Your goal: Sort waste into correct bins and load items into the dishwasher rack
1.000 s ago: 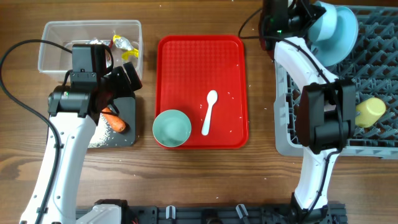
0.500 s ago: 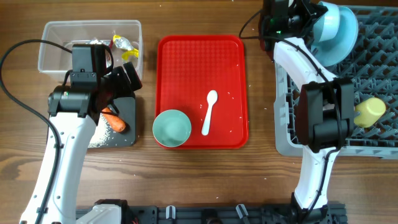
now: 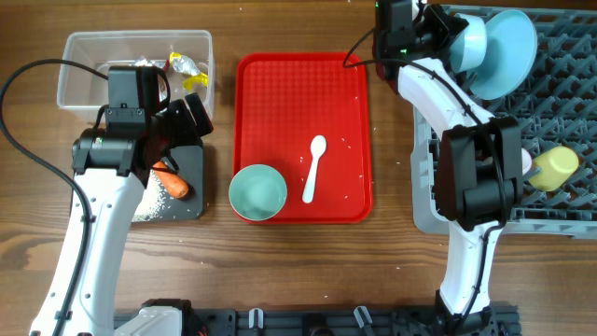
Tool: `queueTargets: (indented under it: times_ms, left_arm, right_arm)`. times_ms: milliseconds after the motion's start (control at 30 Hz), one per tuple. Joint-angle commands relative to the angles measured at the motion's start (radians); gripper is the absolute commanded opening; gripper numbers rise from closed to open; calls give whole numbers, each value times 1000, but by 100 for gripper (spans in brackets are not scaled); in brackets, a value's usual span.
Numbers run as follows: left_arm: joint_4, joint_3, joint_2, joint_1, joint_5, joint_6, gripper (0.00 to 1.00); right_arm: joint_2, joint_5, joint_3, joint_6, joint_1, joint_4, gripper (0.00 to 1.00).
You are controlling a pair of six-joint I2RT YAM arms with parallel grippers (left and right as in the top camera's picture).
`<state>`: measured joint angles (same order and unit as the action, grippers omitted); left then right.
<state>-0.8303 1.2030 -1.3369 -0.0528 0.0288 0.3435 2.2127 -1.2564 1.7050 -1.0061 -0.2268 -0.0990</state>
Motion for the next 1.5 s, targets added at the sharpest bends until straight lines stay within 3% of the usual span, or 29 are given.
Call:
queueTargets:
  times_ms: [0,67,167,333,400,467,600,767,867,933,1033,1133,1233,1300,1400,1467]
  left_arm:
    - [2,-5,14,5,-5,9,100]
    - [3,-5,14,5,-5,9,100]
    - [2,-5,14,5,-5,9,100]
    - [3,-5,14,5,-5,9,100]
    - [3,-5,14,5,-5,9,100]
    - [2,-5,14,5,-5,9,100]
    - [3,-5,14,5,-5,9,100]
    - [3,-5,14,5,-5,9,100]
    - [2,-5,14,5,-5,9,100]
    - [2,-5,14,5,-5,9,100]
    - [2,-5,14,5,-5,9,100]
    - [2,-5,14,5,-5,9,100]
    - [2,-5,14,5,-5,9,100]
    - [3,-5,14,5,-5,9,100]
    - [3,-5,14,5,-5,9,100]
    - [3,-5,14,5,-5,9,100]
  right_arm:
    - [22,27,1,40,-1,-7,42]
    - [22,27,1,37,-14,-6,79]
    - [22,24,1,38,-45,55,93]
    - [20,0,2,16,-92,216,98]
    - [20,-28,2,-95,-106,354,99]
    - [20,-34,2,-146,-109,371,100]
    - [20,-80,2,-142,-110,388,100]
    - [20,-128,2,-117,-131,599,100]
    - [20,-32,2,14,-179,418,100]
    - [20,153,2,200,-215,137,100]
    - [20,460,2,489,-252,-125,100]
    - [-4,621,2,790,-254,-180,100]
    - [-101,746,2,915,-252,-242,100]
    - [-192,948,2,998,-252,-362,100]
    - [-287,1426,2,1190,-252,-623,91]
    - [-276,1576,-9,1243,-257,-702,79]
